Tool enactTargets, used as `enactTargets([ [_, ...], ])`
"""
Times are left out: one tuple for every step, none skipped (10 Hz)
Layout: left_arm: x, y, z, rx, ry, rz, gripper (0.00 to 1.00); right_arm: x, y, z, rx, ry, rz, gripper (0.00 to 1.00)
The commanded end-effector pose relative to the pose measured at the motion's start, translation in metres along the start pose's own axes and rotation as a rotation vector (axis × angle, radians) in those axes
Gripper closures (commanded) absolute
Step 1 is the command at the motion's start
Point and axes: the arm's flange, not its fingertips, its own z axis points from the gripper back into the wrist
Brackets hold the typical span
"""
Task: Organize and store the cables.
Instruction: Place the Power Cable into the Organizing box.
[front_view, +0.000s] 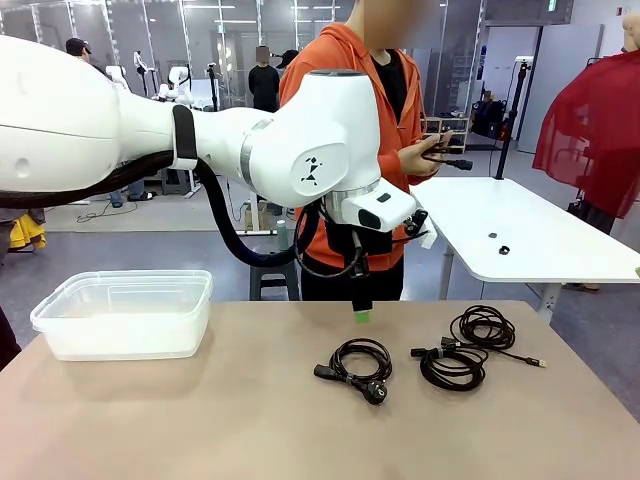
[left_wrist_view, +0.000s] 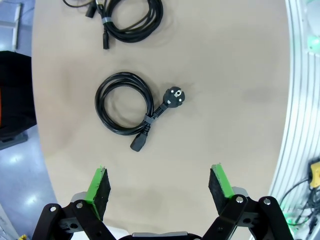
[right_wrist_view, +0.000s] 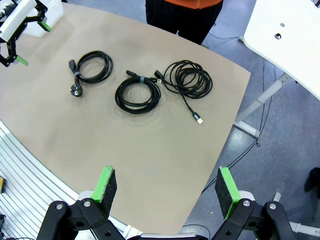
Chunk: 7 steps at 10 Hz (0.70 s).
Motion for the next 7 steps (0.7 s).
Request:
enactTargets([
  [-0.01,0.004,-0.013,-0.01,0.0,-0.055,0.0,-0.001,-0.001,0.0,0.006,-0.004,0.001,0.0],
  [-0.014,0.004,-0.022,-0.015,-0.002,-0.082,0.0,-0.001,-0.001,0.0,0.006,-0.004,0.001,0.0],
  [-0.018,0.006,-0.029,-0.011,-0.013,-0.1,0.0,-0.001,-0.001,0.0,0.006,-0.004,0.001,0.0],
  [-0.021,0.009,-0.035,0.0,-0.016,-0.119,0.0,-0.001,-0.001,0.0,0.006,-0.004,0.001,0.0],
  [-0.024,0.013,-0.042,-0.004,-0.01,-0.11,0.0,-0.001,-0.001,0.0,0.006,-0.004,0.001,0.0],
  [-0.027,0.015,-0.05,-0.007,0.003,-0.097,0.0,-0.001,-0.001,0.0,0.006,-0.004,0.001,0.0],
  [-0.029,0.016,-0.054,-0.003,0.012,-0.091,0.0,-0.001,-0.001,0.0,0.006,-0.004,0.001,0.0],
])
